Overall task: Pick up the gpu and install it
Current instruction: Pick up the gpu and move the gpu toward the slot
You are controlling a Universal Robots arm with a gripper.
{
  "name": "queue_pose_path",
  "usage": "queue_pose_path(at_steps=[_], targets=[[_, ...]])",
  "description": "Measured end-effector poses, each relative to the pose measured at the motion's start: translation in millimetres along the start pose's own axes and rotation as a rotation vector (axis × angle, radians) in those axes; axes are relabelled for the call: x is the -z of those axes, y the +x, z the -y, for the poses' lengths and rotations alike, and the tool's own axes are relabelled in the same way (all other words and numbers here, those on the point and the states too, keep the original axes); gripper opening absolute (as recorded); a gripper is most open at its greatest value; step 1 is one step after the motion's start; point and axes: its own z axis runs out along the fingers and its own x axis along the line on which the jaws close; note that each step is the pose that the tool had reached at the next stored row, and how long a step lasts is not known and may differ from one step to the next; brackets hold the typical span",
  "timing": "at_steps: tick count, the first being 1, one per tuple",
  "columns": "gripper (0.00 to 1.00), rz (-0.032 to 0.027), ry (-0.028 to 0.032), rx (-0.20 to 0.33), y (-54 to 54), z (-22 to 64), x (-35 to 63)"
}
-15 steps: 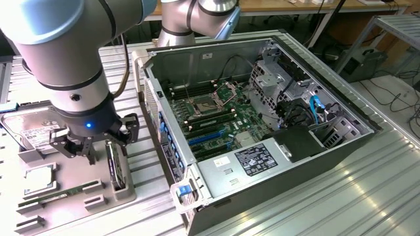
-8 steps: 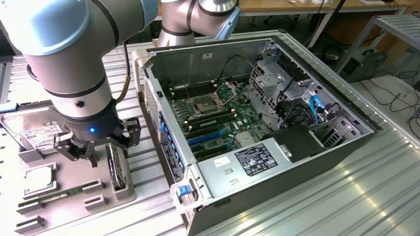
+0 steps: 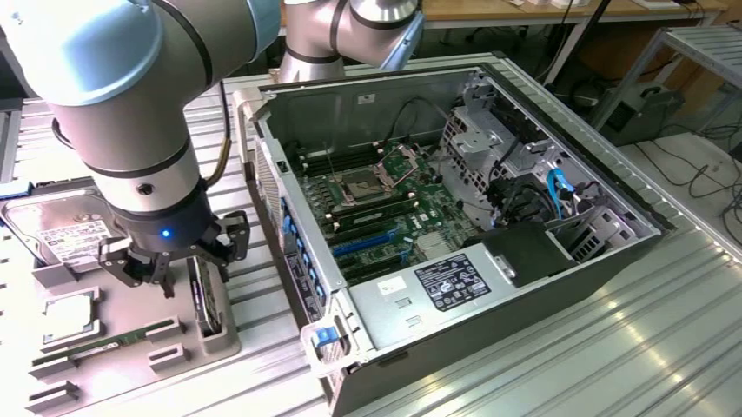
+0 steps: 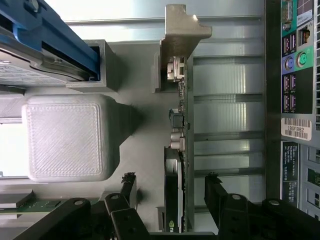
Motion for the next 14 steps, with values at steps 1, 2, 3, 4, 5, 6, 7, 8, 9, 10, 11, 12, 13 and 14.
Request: queue_pose_path(at_steps=[1, 2, 3, 4, 5, 6, 7, 8, 9, 10, 11, 12, 13, 14], targets=[[0.65, 0.0000, 0.0000, 0.000, -0.2, -0.1, -0.1], [0.65, 0.0000, 0.0001, 0.000, -0.9, -0.2, -0.3], [0.65, -0.0002, 0.0004, 0.000, -1.4, -0.4, -0.4], [0.58, 0.0000, 0.0004, 0.000, -1.6, -0.5, -0.7], [0.58, 0.0000, 0.0006, 0.000, -1.8, -0.5, -0.9], [0.58, -0.0001, 0.0007, 0.000, -2.0, -0.4, -1.1], [0.58, -0.0001, 0.0008, 0.000, -1.9, -0.4, -1.4], [0.56, -0.0001, 0.0008, 0.000, -2.0, -0.4, -1.7], [0.50, -0.0001, 0.0008, 0.000, -2.0, -0.4, -1.8], [0.50, -0.0001, 0.0008, 0.000, -2.0, -0.4, -1.9], [0.43, -0.0001, 0.0007, 0.000, -2.0, -0.4, -2.0], [0.43, -0.0001, 0.0008, 0.000, -2.0, -0.4, -2.1], [0.37, 0.0000, 0.0007, 0.000, -2.0, -0.4, -2.2], [0.31, -0.0001, 0.0008, 0.000, -2.0, -0.4, -2.3]])
